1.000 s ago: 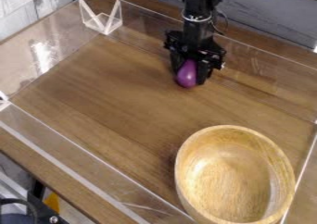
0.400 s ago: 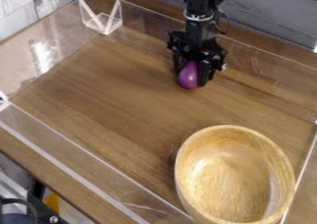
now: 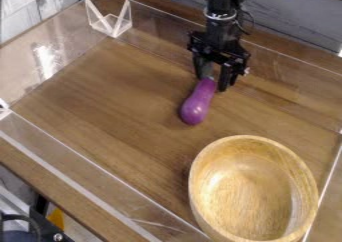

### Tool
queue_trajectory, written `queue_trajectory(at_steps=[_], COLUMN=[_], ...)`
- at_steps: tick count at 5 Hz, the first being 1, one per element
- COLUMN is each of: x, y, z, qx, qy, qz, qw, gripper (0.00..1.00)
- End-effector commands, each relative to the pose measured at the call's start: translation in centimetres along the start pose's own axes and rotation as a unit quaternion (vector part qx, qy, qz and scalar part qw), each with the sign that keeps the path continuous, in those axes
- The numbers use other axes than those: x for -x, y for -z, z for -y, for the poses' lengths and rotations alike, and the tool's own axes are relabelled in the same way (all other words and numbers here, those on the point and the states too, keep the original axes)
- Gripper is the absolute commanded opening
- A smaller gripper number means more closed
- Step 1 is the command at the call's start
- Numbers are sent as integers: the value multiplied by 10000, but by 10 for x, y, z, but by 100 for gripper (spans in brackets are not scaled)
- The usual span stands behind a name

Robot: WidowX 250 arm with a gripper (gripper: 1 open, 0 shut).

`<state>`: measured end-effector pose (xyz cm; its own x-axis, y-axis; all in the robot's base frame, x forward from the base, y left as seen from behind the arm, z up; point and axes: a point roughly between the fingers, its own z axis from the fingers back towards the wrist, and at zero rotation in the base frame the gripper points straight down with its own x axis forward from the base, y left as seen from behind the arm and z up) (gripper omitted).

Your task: Remove the purple eggplant from inside the brown bowl and put it on the table

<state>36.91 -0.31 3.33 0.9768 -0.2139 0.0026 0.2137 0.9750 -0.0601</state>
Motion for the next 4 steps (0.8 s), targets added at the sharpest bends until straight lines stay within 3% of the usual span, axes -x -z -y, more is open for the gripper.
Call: queue_trajectory(at_steps=[1,3,4], x=[-5,8,20], y=[-15,-24,-24], z=[-5,-18,-24], qx=[-26,154,230], qy=[349,-423,-232], qz=[251,138,20], qw=[9991,9989,9995], gripper=[0,0,0])
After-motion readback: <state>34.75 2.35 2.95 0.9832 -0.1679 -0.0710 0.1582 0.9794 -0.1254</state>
